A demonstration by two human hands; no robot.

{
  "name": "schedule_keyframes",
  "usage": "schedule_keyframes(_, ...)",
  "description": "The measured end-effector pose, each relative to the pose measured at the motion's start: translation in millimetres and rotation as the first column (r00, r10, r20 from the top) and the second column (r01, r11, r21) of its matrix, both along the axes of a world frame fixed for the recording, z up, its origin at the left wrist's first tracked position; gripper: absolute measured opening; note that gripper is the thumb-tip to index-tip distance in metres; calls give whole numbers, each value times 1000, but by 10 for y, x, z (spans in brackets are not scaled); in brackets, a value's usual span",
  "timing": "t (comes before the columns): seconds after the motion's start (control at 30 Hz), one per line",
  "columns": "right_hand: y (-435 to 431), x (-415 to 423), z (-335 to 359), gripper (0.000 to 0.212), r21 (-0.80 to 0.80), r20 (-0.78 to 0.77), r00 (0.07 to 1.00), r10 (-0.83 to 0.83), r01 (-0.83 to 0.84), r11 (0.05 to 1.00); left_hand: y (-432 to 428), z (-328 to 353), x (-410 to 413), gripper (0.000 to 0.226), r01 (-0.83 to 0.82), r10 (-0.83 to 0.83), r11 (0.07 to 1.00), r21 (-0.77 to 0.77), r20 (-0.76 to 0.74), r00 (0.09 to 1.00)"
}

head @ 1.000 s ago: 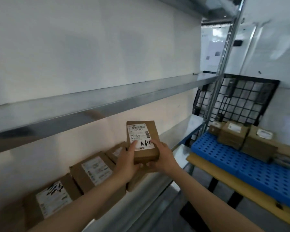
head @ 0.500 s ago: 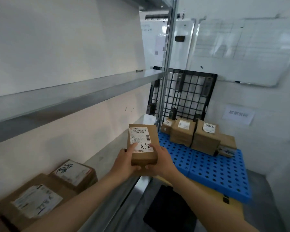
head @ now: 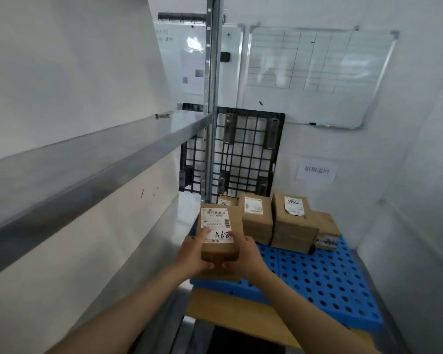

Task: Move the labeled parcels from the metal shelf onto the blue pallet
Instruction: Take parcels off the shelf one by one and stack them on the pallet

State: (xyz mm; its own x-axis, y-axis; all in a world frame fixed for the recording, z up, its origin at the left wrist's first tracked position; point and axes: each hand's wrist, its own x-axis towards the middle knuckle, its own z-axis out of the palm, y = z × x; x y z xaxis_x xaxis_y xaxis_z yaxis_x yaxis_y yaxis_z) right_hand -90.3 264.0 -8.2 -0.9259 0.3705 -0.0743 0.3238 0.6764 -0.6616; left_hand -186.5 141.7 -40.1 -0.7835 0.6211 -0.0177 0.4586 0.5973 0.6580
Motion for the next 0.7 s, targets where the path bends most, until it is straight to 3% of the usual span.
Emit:
schedule_keyframes(0.33,289,-707,-384,74,-62,50,999,-2,5,998,283,-371,-722,92,73,-74,997,15,91,993)
schedule_keyframes(0.7,871,-1511,-992,76,-160,113,992,51,-32,987,743,-784,-1443,89,2,6,1000,-31,245,970)
